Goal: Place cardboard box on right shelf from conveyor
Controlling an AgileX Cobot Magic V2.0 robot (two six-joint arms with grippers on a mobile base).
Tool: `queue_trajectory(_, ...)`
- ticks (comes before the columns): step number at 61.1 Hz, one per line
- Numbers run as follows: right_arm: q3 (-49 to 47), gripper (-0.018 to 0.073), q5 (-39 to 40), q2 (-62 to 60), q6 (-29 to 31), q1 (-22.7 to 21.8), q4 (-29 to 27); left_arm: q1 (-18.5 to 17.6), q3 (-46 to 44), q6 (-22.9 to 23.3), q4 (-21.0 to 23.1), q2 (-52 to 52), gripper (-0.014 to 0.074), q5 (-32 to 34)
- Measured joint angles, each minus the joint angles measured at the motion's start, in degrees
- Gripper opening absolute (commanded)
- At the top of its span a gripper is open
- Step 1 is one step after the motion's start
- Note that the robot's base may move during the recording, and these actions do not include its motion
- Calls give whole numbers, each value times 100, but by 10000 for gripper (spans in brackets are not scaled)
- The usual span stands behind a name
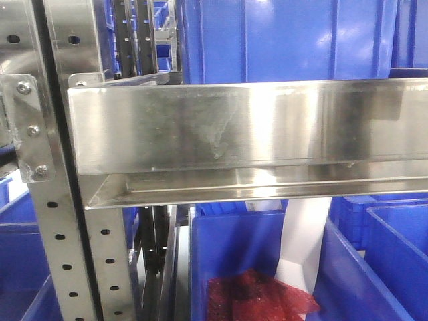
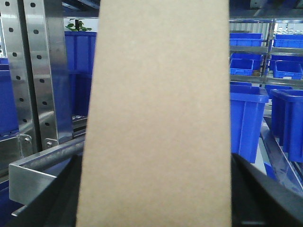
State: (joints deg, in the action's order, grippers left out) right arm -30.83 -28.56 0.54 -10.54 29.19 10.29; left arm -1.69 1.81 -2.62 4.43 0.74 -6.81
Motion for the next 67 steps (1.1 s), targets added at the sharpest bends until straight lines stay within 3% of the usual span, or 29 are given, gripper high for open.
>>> queue_trajectory(25,-11,234,37,158,0,0,-35,0,0,0,0,0,-116,0)
queue_trajectory(41,-1030,234,-42,1986,92,0,-44,0,0,0,0,0,-116,0)
queue_trajectory(50,-2003,234,-253,3257,952,0,-44,0,0,0,0,0,-116,0)
queue_trajectory(67,-3299,234,-853,4951,4138,0,-131,0,0,0,0,0,-116,0)
